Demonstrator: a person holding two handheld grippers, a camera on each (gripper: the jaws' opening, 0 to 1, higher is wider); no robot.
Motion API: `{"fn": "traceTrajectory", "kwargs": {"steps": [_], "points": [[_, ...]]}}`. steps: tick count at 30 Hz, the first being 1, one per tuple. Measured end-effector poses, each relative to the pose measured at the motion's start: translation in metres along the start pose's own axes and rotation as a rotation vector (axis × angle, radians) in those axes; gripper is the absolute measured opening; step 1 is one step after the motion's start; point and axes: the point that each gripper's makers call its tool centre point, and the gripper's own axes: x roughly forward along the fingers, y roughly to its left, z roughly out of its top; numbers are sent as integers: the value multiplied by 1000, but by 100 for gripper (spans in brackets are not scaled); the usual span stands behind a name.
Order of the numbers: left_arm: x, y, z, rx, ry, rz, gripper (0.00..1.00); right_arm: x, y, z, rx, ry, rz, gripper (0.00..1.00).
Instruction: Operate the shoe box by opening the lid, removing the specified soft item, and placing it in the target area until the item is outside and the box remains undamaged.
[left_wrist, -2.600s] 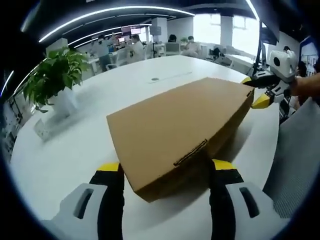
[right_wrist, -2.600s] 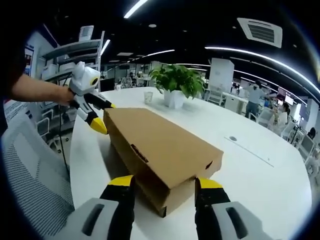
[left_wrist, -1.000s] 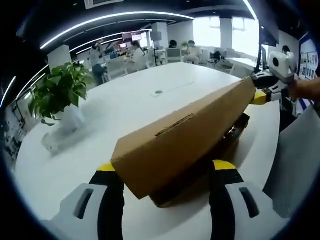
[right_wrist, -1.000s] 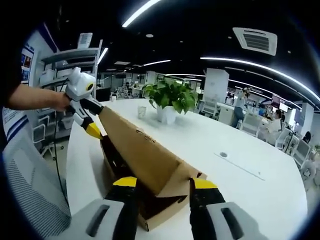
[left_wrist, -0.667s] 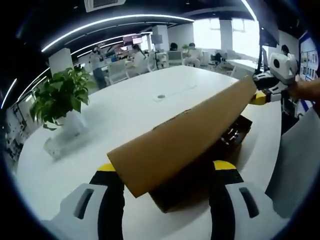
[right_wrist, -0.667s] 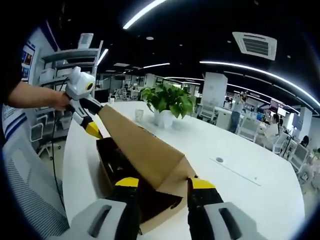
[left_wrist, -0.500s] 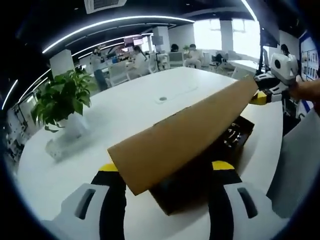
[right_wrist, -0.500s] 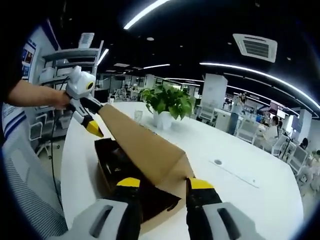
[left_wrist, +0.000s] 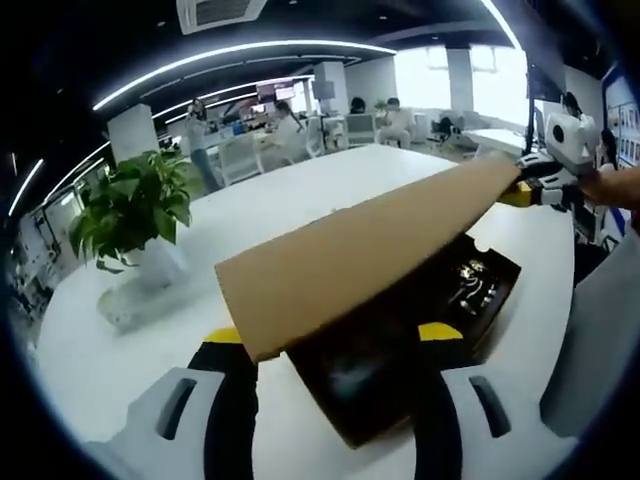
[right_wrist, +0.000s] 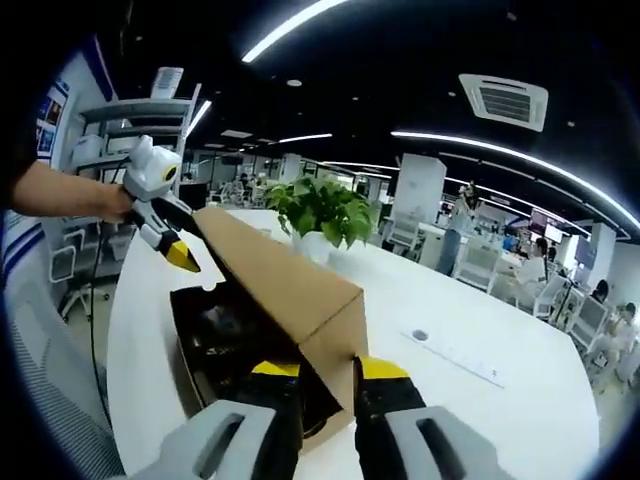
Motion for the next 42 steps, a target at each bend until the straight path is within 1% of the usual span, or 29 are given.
{"fn": "traceTrajectory", "kwargs": {"steps": [2, 8, 14, 16, 19, 25, 26, 31, 34, 37, 42], "points": [[1, 2, 2, -4, -5, 1, 58, 1, -3, 1, 1, -3, -6, 9], [4, 6, 6, -6, -15, 8, 56, 4, -10, 5, 17, -21, -24, 7], [7, 13, 10, 2, -24, 21, 52, 7, -16, 8, 21, -27, -38, 6], [7, 16, 11, 9, -27, 31, 49, 8, -17, 9, 21, -27, -39, 5], [8, 23, 11, 26, -35, 51, 42, 9, -19, 10, 19, -25, -43, 5], [12, 34, 11, -1, -53, 67, 33, 10, -22, 11, 29, -17, -63, 4], [14, 36, 11, -10, -52, 65, 32, 11, -22, 11, 35, -15, -66, 4], [17, 38, 4, -4, -39, 75, 30, 12, -24, 12, 47, -12, -80, 4], [17, 43, -3, -27, -34, 85, 28, 12, -26, 13, 51, -10, -86, 3], [18, 45, -9, -37, -21, 93, 24, 13, -27, 13, 55, -9, -90, 3], [21, 48, -16, -54, -13, 99, 23, 15, -31, 15, 60, -5, -96, 3]]}}
